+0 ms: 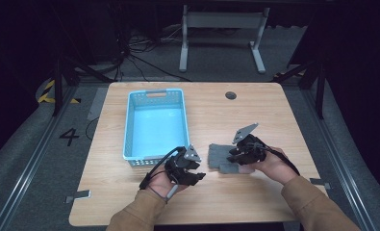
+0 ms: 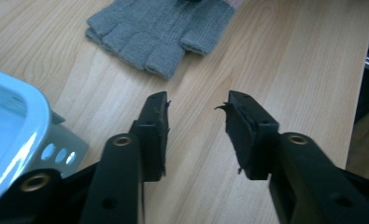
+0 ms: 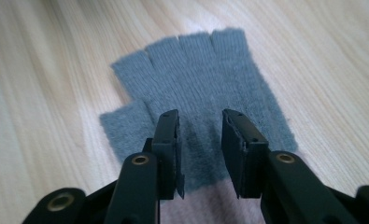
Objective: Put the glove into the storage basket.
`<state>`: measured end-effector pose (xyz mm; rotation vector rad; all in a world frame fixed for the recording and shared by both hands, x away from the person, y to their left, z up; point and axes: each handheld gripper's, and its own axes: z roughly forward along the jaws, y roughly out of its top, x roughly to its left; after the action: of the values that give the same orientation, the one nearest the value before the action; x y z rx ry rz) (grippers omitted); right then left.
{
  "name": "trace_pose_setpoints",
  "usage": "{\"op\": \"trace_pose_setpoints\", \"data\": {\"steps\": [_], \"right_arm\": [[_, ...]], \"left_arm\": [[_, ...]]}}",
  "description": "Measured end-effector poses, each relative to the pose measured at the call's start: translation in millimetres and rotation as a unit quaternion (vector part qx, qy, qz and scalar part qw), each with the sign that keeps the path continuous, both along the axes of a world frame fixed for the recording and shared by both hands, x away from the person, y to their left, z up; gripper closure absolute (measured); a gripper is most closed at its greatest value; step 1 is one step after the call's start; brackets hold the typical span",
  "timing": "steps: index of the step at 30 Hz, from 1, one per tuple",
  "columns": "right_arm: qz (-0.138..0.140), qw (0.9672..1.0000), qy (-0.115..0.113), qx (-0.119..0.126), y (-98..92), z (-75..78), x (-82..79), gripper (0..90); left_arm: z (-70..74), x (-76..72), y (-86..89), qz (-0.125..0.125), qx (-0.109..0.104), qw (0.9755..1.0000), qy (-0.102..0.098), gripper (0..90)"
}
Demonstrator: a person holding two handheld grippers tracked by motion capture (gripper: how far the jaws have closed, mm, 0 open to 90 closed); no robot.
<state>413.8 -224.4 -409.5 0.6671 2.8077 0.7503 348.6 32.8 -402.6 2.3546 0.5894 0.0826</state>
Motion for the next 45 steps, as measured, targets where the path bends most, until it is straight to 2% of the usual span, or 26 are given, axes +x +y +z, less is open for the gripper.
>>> {"op": "trace_pose_setpoints", "data": {"steps": [2, 3, 4, 6, 9, 10, 12, 13, 16, 18, 20, 22, 25, 28, 32, 36, 42, 45], "right_arm": [[-0.007, 0.9997, -0.011, 0.019, -5.1, 6.4, -3.9, 65.5], [-0.020, 0.9991, -0.015, 0.034, -10.6, 10.9, -7.5, 64.2], [-0.020, 0.9991, -0.015, 0.034, -10.6, 10.9, -7.5, 64.2], [-0.038, 0.9980, -0.017, 0.046, -18.8, 14.3, -12.4, 63.2], [-0.071, 0.9953, -0.024, 0.062, -34.5, 15.8, -23.1, 62.2], [-0.080, 0.9942, -0.024, 0.067, -39.4, 15.6, -26.6, 62.1], [-0.096, 0.9925, -0.028, 0.070, -47.1, 14.9, -32.7, 61.5], [-0.111, 0.9905, -0.028, 0.077, -54.9, 14.0, -39.4, 60.9], [-0.122, 0.9887, -0.027, 0.083, -61.2, 13.0, -45.5, 59.9], [-0.127, 0.9875, -0.029, 0.088, -66.7, 11.9, -51.2, 59.7], [-0.136, 0.9857, -0.030, 0.095, -71.7, 9.8, -56.3, 59.0], [-0.140, 0.9853, -0.027, 0.095, -74.0, 8.0, -58.8, 58.6], [-0.149, 0.9842, -0.025, 0.093, -77.4, 2.6, -63.6, 57.5], [-0.150, 0.9845, -0.026, 0.088, -77.8, -0.8, -65.0, 57.2], [-0.156, 0.9842, -0.018, 0.081, -79.1, -6.4, -65.5, 55.7], [-0.158, 0.9841, -0.014, 0.080, -79.8, -8.2, -67.4, 55.2], [-0.160, 0.9842, -0.009, 0.076, -79.4, -13.2, -69.4, 55.6], [-0.156, 0.9853, -0.007, 0.070, -76.6, -17.6, -69.9, 58.2]], "left_arm": [[-0.9, -0.2, -2.0, 0.002, -0.005, 1.0000, 0.002, 66.6], [-2.5, -0.5, -5.2, 0.007, -0.004, 1.0000, 0.003, 70.0], [-2.5, -0.5, -5.2, 0.007, -0.004, 1.0000, 0.003, 71.1], [-5.0, 0.5, -9.3, 0.010, -0.003, 0.9999, 0.008, 71.7], [-8.8, 3.2, -12.7, 0.027, -0.013, 0.9994, 0.016, 72.1], [-9.9, 4.2, -13.3, 0.034, -0.014, 0.9992, 0.016, 70.9], [-12.1, 5.1, -15.4, 0.055, -0.011, 0.9984, 0.002, 64.4], [-14.6, 6.1, -17.0, 0.065, -0.016, 0.9978, 0.002, 59.9], [-17.4, 5.8, -20.3, 0.072, -0.013, 0.9973, -0.002, 56.0], [-20.2, 5.1, -23.1, 0.076, -0.014, 0.9970, 0.002, 55.3], [-23.5, 3.1, -26.6, 0.087, -0.011, 0.9962, -0.002, 55.2], [-25.4, 2.7, -29.2, 0.090, -0.002, 0.9959, -0.002, 55.5], [-30.3, 4.8, -32.5, 0.088, -0.006, 0.9961, 0.009, 57.0], [-32.3, 6.1, -34.1, 0.093, -0.009, 0.9956, 0.008, 57.1], [-36.3, 9.6, -36.6, 0.095, -0.011, 0.9952, 0.016, 57.2], [-39.2, 12.4, -39.8, 0.097, 0.000, 0.9952, 0.015, 59.4], [-44.3, 17.3, -46.3, 0.098, 0.009, 0.9948, 0.026, 61.6], [-46.7, 20.0, -48.2, 0.101, 0.016, 0.9944, 0.026, 62.7]]}}
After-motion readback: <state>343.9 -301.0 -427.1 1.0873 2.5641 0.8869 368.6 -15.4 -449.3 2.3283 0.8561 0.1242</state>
